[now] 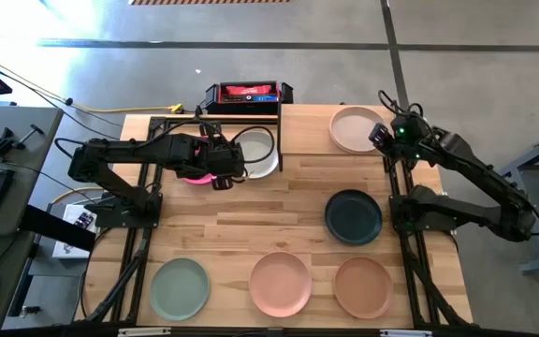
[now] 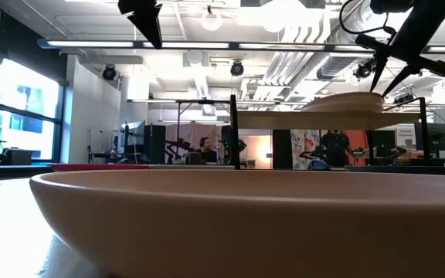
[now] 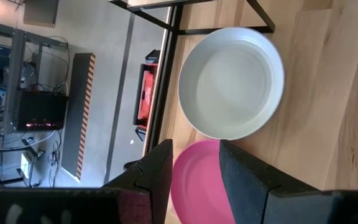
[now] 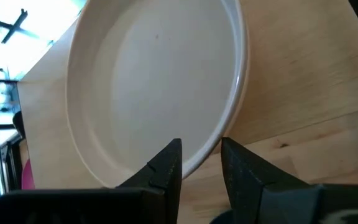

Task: Place and stack plates onto a shelf
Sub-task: Stack the white plate on top of the light brown plate, then stack the gray plate on top of the white plate

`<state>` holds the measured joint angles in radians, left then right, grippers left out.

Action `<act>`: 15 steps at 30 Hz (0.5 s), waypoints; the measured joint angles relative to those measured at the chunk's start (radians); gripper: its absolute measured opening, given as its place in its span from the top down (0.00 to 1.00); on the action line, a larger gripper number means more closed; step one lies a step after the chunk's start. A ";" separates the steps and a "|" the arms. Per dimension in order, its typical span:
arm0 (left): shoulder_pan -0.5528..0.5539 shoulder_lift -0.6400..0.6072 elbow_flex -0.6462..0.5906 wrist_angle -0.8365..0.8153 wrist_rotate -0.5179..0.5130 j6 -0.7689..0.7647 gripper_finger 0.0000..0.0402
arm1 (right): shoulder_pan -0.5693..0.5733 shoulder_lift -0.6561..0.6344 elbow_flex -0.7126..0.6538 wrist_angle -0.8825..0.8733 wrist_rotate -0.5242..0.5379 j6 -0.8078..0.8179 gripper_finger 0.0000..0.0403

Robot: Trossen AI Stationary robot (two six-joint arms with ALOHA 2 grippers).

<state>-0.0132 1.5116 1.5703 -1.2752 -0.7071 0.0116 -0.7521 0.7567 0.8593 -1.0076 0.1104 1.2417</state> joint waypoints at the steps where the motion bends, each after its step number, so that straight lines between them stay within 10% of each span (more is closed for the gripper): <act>1: 0.000 0.000 0.000 0.000 0.000 0.000 0.70 | 0.001 0.000 0.000 0.000 -0.009 -0.009 0.78; 15: 0.000 0.000 0.000 0.001 0.001 -0.001 0.70 | 0.006 0.003 0.000 -0.086 -0.070 -0.038 0.78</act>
<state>-0.0135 1.5116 1.5703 -1.2739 -0.7063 0.0109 -0.7459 0.7593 0.8593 -1.0939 0.0406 1.2034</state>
